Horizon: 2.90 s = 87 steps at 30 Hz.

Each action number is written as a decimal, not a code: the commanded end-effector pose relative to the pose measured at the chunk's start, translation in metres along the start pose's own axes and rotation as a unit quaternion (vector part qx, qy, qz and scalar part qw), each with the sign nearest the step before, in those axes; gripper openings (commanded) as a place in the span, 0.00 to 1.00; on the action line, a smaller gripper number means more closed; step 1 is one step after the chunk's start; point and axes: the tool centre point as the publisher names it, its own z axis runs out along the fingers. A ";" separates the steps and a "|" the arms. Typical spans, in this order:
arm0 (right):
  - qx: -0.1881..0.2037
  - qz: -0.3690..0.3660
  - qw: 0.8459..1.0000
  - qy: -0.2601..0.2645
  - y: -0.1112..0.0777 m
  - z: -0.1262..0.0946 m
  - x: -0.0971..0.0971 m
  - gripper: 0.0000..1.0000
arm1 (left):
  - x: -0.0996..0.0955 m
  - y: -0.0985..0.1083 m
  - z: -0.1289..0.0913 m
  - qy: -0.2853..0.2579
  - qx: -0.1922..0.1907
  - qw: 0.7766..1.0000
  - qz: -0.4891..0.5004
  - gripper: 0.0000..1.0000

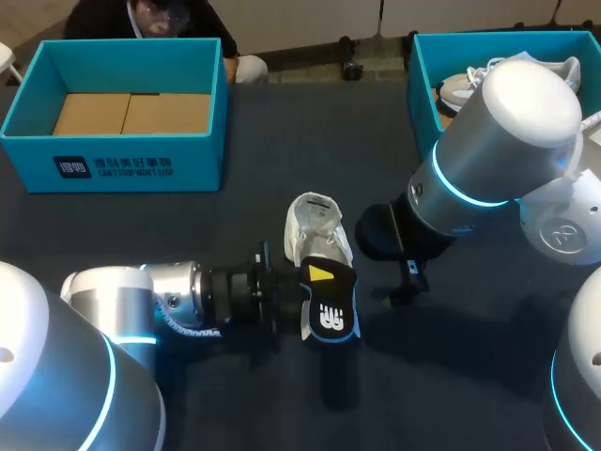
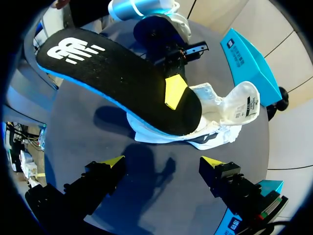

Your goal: Take the shoe out of the shoebox, open the shoe tongue, remove and reinsert the insole, then place the shoe into the shoebox

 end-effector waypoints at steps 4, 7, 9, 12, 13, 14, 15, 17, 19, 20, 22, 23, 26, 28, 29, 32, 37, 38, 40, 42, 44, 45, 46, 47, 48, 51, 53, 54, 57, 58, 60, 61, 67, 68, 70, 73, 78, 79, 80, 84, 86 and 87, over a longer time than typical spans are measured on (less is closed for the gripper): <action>-0.001 -0.001 1.000 -0.001 -0.001 0.000 0.001 1.00 | 0.000 0.011 0.001 -0.001 -0.008 1.000 -0.002 0.00; -0.001 -0.001 1.000 -0.001 -0.001 0.000 0.001 1.00 | 0.001 0.011 -0.001 -0.001 -0.010 1.000 -0.004 0.00; -0.001 -0.001 1.000 -0.001 -0.001 0.000 0.001 1.00 | 0.000 0.008 -0.001 -0.003 -0.009 1.000 -0.003 0.00; -0.001 -0.001 1.000 -0.001 -0.001 0.000 0.001 1.00 | -0.001 0.002 0.000 -0.005 -0.004 1.000 0.003 0.32; -0.001 -0.001 1.000 -0.001 -0.001 0.000 0.001 1.00 | -0.002 0.000 0.000 -0.005 -0.004 1.000 0.005 0.30; -0.001 -0.001 1.000 -0.001 -0.001 0.000 0.001 1.00 | -0.002 -0.002 0.001 -0.006 -0.003 1.000 0.007 0.30; -0.001 -0.001 1.000 -0.001 -0.001 0.000 0.001 1.00 | -0.003 -0.004 0.001 -0.008 0.000 1.000 0.009 0.28; -0.001 -0.001 1.000 -0.001 -0.001 0.000 0.001 1.00 | -0.005 -0.008 0.002 -0.009 0.004 1.000 0.013 0.29; -0.001 -0.001 1.000 -0.001 -0.001 0.000 0.001 1.00 | -0.006 -0.010 0.003 -0.010 0.006 1.000 0.014 0.30; -0.001 -0.001 1.000 -0.001 -0.001 0.000 0.001 1.00 | -0.007 -0.012 0.004 -0.009 0.009 1.000 0.017 0.31; -0.001 -0.001 1.000 -0.001 -0.001 0.000 0.001 1.00 | -0.007 -0.016 0.005 -0.009 0.013 1.000 0.019 0.32; -0.001 -0.001 1.000 -0.001 -0.001 0.000 0.001 1.00 | -0.008 -0.017 0.005 -0.009 0.014 1.000 0.019 0.33; -0.001 -0.001 1.000 -0.001 -0.001 0.000 0.001 1.00 | -0.007 -0.021 0.006 -0.008 0.019 1.000 0.019 0.32; -0.001 -0.001 1.000 -0.001 -0.001 0.000 0.001 1.00 | -0.005 -0.023 0.006 -0.006 0.020 1.000 0.017 0.31; -0.001 -0.001 1.000 -0.001 -0.001 0.000 0.001 1.00 | -0.004 -0.024 0.006 -0.002 0.020 1.000 0.016 0.30; -0.001 -0.001 1.000 -0.001 -0.001 0.000 0.001 1.00 | -0.001 -0.024 0.006 0.001 0.019 1.000 0.014 0.10; -0.001 -0.001 1.000 -0.001 -0.001 0.000 0.001 1.00 | 0.001 -0.023 0.005 0.003 0.020 1.000 0.012 0.00; -0.001 -0.001 1.000 -0.001 -0.001 0.000 0.001 1.00 | 0.002 -0.020 0.005 0.002 0.019 1.000 0.012 0.00; -0.001 -0.001 1.000 -0.001 -0.001 0.000 0.001 1.00 | 0.002 -0.017 0.004 0.004 0.017 1.000 0.012 0.00; -0.001 -0.001 1.000 -0.001 -0.001 0.000 0.001 1.00 | 0.002 -0.015 0.005 0.004 0.016 1.000 0.013 0.00; -0.001 -0.001 1.000 -0.001 -0.001 0.000 0.001 1.00 | 0.002 -0.011 0.004 -0.002 0.017 1.000 0.012 0.00; -0.001 -0.001 1.000 -0.001 -0.001 0.000 0.001 1.00 | 0.002 -0.009 0.004 -0.002 0.014 1.000 0.014 0.00; -0.001 -0.001 1.000 -0.001 -0.001 0.000 0.001 1.00 | 0.003 -0.008 0.004 -0.004 0.014 1.000 0.013 0.00; -0.001 -0.001 1.000 -0.001 -0.001 0.000 0.001 1.00 | 0.003 -0.006 0.003 -0.006 0.014 1.000 0.012 0.00; -0.001 -0.001 1.000 -0.001 -0.001 0.000 0.001 1.00 | 0.003 -0.005 0.003 -0.007 0.013 1.000 0.012 0.00; -0.001 -0.001 1.000 -0.001 -0.001 0.000 0.001 1.00 | 0.006 0.002 0.001 -0.011 0.008 1.000 0.006 0.00; -0.001 -0.001 1.000 -0.001 -0.001 0.000 0.001 1.00 | 0.007 0.007 0.001 -0.012 0.005 1.000 0.002 0.00; -0.001 -0.001 1.000 -0.001 -0.001 0.000 0.001 1.00 | 0.007 0.009 0.001 -0.015 0.006 1.000 -0.001 0.00; -0.001 -0.001 1.000 -0.001 -0.001 0.000 0.001 1.00 | 0.008 0.013 0.000 -0.014 0.001 1.000 -0.002 0.00; -0.001 -0.001 1.000 -0.001 -0.001 0.000 0.001 1.00 | 0.008 0.014 0.000 -0.015 0.000 1.000 -0.002 0.00; -0.001 -0.001 1.000 -0.001 -0.001 0.000 0.001 1.00 | 0.007 0.012 0.000 -0.015 0.000 1.000 -0.001 0.00; -0.001 -0.001 1.000 -0.001 -0.001 0.000 0.001 1.00 | 0.006 0.010 0.000 -0.015 0.001 1.000 0.001 0.00; -0.001 -0.001 1.000 -0.001 -0.001 0.000 0.001 1.00 | 0.000 -0.004 -0.001 -0.020 0.006 1.000 0.010 0.33; -0.001 -0.001 1.000 -0.001 -0.001 0.000 0.001 1.00 | 0.000 -0.005 -0.001 -0.020 0.006 1.000 0.011 0.35; -0.001 -0.001 1.000 -0.001 -0.001 0.000 0.001 1.00 | -0.002 -0.008 -0.001 -0.019 0.007 1.000 0.012 0.37; -0.001 -0.001 1.000 -0.001 -0.001 0.000 0.001 1.00 | -0.003 -0.012 0.001 -0.018 0.007 1.000 0.013 0.38; -0.001 -0.001 1.000 -0.001 -0.001 0.000 0.001 1.00 | -0.007 -0.021 0.002 -0.016 0.005 1.000 0.014 0.39; -0.001 -0.001 1.000 -0.001 -0.001 0.000 0.001 1.00 | -0.008 -0.022 0.002 -0.016 0.005 1.000 0.014 0.39; -0.001 -0.001 1.000 -0.001 -0.001 0.000 0.001 1.00 | -0.008 -0.024 0.002 -0.016 0.005 1.000 0.014 0.39; -0.001 -0.001 1.000 -0.001 -0.001 0.000 0.001 1.00 | -0.009 -0.032 0.001 -0.011 -0.010 1.000 0.009 0.38; -0.001 -0.001 1.000 -0.001 -0.001 0.000 0.001 1.00 | -0.010 -0.034 0.000 -0.011 -0.024 1.000 0.003 0.38; -0.001 -0.001 1.000 -0.001 -0.001 0.000 0.001 1.00 | -0.010 -0.034 -0.001 -0.010 -0.030 0.999 0.004 0.37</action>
